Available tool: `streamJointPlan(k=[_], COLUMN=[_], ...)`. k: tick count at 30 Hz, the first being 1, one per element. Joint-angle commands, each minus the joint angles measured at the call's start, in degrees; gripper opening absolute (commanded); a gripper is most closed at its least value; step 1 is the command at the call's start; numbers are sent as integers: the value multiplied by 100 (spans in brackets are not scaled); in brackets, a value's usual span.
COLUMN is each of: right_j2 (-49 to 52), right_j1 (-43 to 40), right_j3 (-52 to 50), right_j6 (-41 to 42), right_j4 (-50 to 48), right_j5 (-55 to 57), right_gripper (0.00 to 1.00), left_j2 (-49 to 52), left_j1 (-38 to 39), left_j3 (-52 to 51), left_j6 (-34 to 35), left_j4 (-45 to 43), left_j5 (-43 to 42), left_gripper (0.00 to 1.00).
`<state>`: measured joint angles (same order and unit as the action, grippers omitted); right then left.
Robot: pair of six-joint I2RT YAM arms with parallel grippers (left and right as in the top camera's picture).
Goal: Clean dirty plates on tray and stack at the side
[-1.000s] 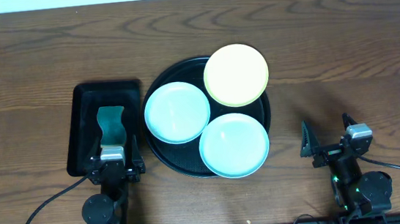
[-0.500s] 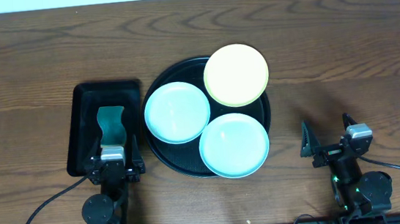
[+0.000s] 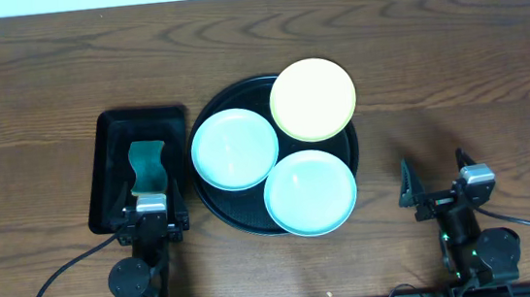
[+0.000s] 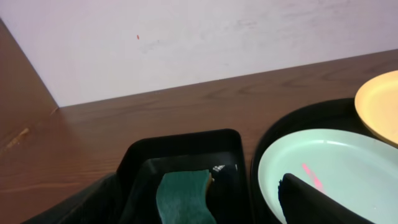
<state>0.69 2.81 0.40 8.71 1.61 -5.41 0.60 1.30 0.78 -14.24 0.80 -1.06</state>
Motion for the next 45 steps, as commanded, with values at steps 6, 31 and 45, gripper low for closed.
streamJointPlan(k=[6, 31, 45], right_j2=[85, 6872, 8826], right_j1=[-24, 7, 81], right_j3=[219, 7204, 8712], right_j6=[-61, -476, -409], right_j4=[-570, 2553, 4437], right_j5=[-83, -603, -1856], right_gripper=[99, 99, 99], left_j2=[28, 6159, 8231], left_j1=[13, 2, 2], left_j3=[227, 7790, 8266], left_j6=[175, 555, 603], left_j4=[-260, 5416, 5716], left_j5=[-343, -509, -2319], left_gripper=[81, 81, 81])
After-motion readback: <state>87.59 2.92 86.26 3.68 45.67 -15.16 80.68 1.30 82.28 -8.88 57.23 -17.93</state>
